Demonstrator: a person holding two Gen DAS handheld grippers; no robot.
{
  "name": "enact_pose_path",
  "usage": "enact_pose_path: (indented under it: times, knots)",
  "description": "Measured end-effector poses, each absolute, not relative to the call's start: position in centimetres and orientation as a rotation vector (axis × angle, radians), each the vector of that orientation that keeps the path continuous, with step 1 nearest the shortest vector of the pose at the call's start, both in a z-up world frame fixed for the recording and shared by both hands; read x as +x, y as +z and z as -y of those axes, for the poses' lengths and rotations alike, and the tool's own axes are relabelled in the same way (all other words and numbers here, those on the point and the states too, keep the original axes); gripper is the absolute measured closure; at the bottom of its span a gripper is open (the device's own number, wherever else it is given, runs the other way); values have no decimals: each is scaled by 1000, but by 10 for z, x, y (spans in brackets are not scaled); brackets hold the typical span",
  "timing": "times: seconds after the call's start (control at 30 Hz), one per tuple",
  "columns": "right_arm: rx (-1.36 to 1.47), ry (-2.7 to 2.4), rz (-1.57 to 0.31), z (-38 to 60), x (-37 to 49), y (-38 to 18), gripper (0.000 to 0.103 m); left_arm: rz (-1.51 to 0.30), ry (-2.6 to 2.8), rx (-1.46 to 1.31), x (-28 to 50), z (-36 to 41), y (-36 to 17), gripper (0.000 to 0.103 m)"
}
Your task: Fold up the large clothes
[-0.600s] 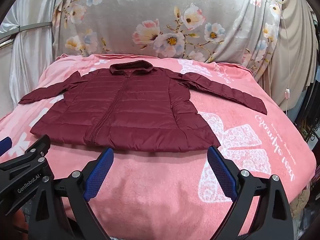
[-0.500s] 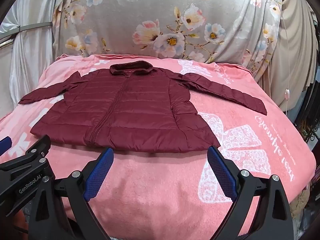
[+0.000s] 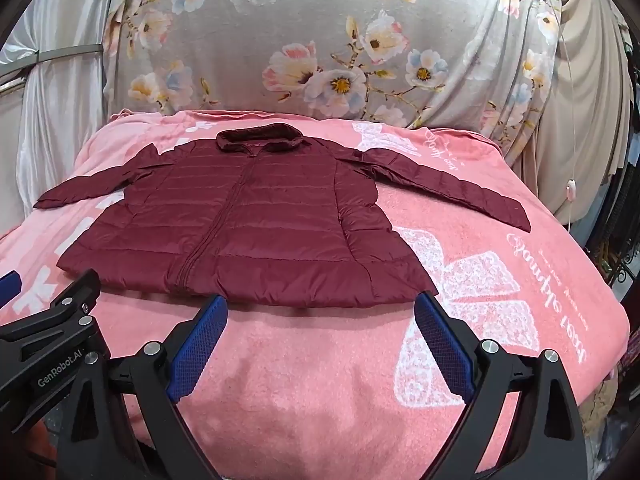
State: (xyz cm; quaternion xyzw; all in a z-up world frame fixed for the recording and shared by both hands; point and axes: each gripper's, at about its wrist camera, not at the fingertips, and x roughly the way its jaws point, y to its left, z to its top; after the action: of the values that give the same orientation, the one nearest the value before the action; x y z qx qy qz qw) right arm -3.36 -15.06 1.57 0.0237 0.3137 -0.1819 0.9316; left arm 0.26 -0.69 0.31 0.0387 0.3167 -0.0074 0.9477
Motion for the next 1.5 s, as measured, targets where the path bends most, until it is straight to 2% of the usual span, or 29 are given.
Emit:
enact_pose_path:
  times: [0.83,1.5]
  knots:
    - [52,-378,-645,158,-30,17,10,-643,-19,93,7,10,0,5]
    - [83,-375,-722,183,47,-14,10,-703,2,125,83,32,-27,5]
